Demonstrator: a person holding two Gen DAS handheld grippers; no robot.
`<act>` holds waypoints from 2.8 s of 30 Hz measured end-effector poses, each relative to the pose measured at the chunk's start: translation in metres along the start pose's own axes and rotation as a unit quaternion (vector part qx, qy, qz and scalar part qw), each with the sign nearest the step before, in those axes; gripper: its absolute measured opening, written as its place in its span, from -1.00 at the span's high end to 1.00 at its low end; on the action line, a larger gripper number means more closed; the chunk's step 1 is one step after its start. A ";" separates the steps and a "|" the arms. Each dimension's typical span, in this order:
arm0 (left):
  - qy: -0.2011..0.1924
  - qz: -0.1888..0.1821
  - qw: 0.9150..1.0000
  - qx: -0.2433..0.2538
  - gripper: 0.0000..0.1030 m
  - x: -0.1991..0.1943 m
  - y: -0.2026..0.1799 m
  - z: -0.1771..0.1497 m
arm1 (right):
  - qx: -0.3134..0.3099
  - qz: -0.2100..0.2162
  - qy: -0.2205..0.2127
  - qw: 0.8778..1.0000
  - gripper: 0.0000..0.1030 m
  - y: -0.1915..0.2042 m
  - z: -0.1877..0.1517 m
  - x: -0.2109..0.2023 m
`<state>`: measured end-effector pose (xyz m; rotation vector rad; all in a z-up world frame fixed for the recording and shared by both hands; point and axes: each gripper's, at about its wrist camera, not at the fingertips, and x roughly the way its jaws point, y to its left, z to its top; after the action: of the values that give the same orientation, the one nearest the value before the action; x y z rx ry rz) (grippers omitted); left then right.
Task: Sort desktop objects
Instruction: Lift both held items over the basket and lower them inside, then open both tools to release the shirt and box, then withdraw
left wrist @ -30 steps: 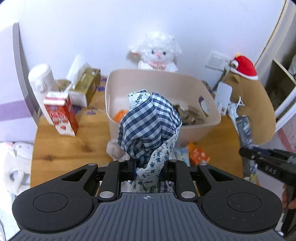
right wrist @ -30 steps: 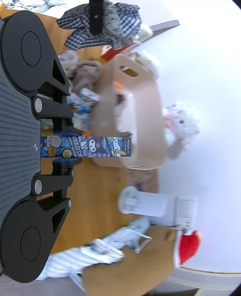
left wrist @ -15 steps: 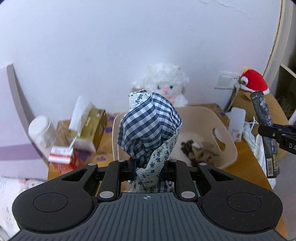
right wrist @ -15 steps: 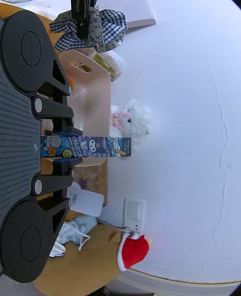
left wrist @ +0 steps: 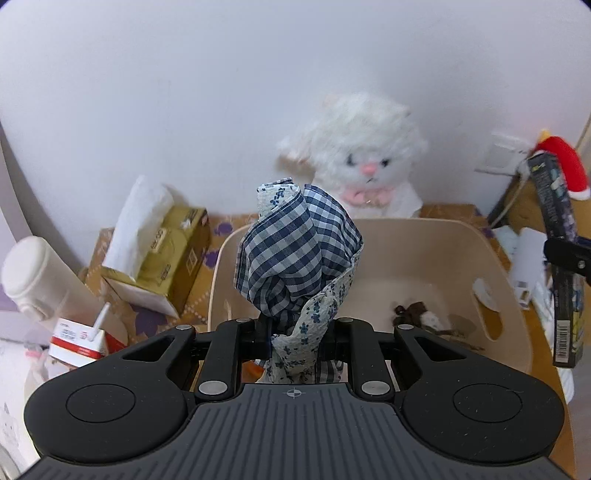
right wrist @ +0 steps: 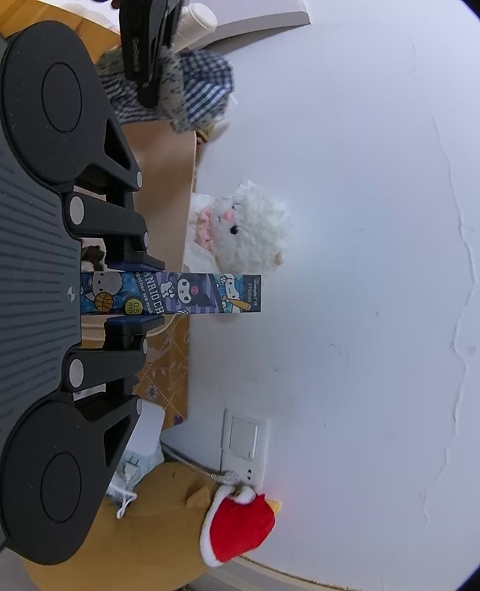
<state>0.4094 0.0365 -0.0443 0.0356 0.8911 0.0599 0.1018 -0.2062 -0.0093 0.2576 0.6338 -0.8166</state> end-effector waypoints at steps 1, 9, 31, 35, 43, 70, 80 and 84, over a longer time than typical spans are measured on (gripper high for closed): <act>0.002 0.005 1.000 0.005 0.61 0.006 -0.001 0.002 | 0.003 0.004 0.000 1.000 0.59 -0.001 0.000 0.004; 0.038 0.006 0.999 0.025 0.61 0.044 -0.010 0.000 | 0.035 0.024 0.046 0.998 0.59 0.002 -0.009 0.059; 0.076 -0.002 0.997 0.034 -0.16 0.072 -0.009 -0.008 | 0.064 0.028 0.124 0.990 0.00 0.002 -0.035 0.114; 0.076 -0.005 0.997 0.025 -0.23 0.069 -0.007 -0.006 | 0.047 0.026 0.117 0.992 -0.34 0.005 -0.031 0.109; 0.034 0.008 0.998 0.051 -0.33 0.038 -0.014 -0.004 | 0.034 0.031 0.094 0.995 -0.75 0.008 -0.019 0.087; -0.030 -0.033 0.996 0.079 -0.46 -0.100 -0.002 -0.054 | -0.015 0.038 -0.027 0.999 -1.00 -0.004 -0.026 -0.065; -0.006 -0.041 0.993 0.112 -0.46 -0.135 0.005 -0.117 | -0.033 0.050 -0.009 0.998 -1.00 0.003 -0.064 -0.111; 0.017 -0.054 0.993 0.107 -0.46 -0.141 0.009 -0.142 | -0.021 0.054 0.008 0.998 -1.00 0.001 -0.083 -0.122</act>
<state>0.2100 0.0370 -0.0238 0.1863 0.9300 -0.1358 0.0045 -0.0954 0.0001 0.2585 0.6462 -0.6970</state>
